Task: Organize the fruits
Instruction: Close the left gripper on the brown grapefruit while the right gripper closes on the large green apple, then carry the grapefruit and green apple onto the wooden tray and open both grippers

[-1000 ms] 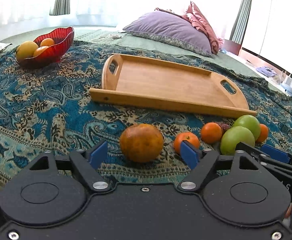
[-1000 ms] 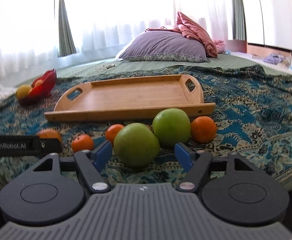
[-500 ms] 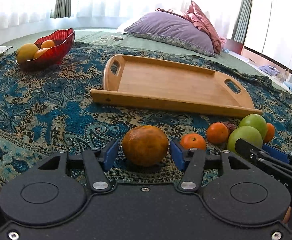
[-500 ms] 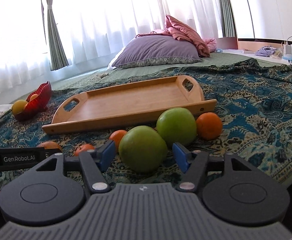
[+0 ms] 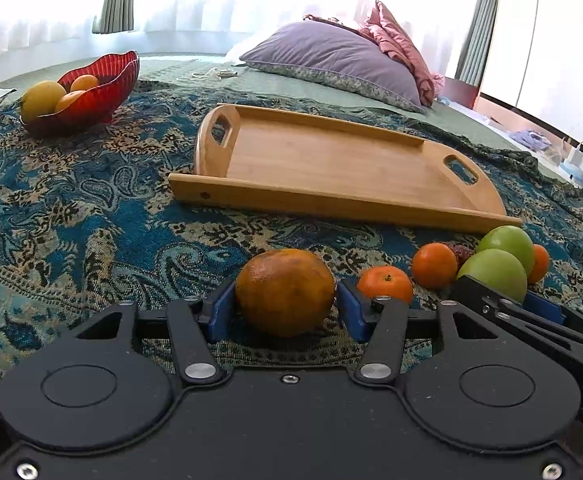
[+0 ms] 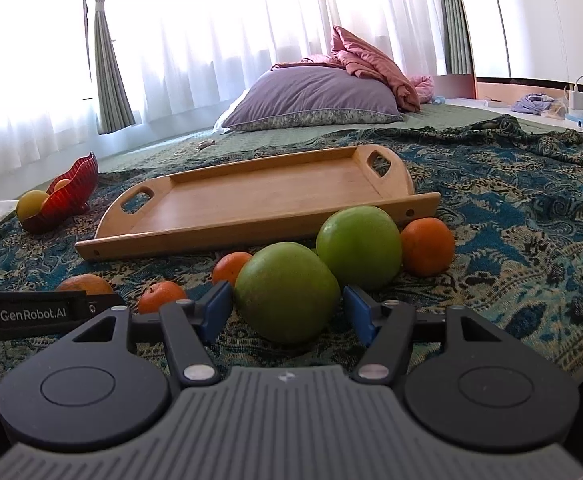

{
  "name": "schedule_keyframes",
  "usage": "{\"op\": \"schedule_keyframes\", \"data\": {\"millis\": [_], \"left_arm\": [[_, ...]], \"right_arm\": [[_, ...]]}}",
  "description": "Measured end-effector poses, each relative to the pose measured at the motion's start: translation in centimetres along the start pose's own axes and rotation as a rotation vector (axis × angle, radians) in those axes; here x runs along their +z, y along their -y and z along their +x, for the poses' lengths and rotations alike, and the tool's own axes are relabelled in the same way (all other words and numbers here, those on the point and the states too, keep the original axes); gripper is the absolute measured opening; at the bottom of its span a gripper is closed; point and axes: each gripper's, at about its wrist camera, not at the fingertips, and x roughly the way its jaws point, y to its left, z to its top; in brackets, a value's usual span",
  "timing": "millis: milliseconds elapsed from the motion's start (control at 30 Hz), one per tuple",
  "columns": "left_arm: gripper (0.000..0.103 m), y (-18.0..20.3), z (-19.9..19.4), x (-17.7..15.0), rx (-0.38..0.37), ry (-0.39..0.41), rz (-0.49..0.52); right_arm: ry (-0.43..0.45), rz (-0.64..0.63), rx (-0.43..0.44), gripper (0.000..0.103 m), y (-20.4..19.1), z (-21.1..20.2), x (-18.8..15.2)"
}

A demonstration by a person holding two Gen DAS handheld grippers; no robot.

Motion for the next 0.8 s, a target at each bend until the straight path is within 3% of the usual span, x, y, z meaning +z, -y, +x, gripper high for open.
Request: {"op": "schedule_keyframes", "data": {"millis": [333,800], "left_arm": [[0.048,0.3,0.1,0.9,0.004,0.011,0.091],[0.048,0.4,-0.1,6.1,-0.007,0.077,0.125]], "right_arm": [[0.000,0.000,0.031,0.061,0.4,1.0,0.3],[0.083,-0.036,0.059,0.061,1.0,-0.5,2.8]]}}
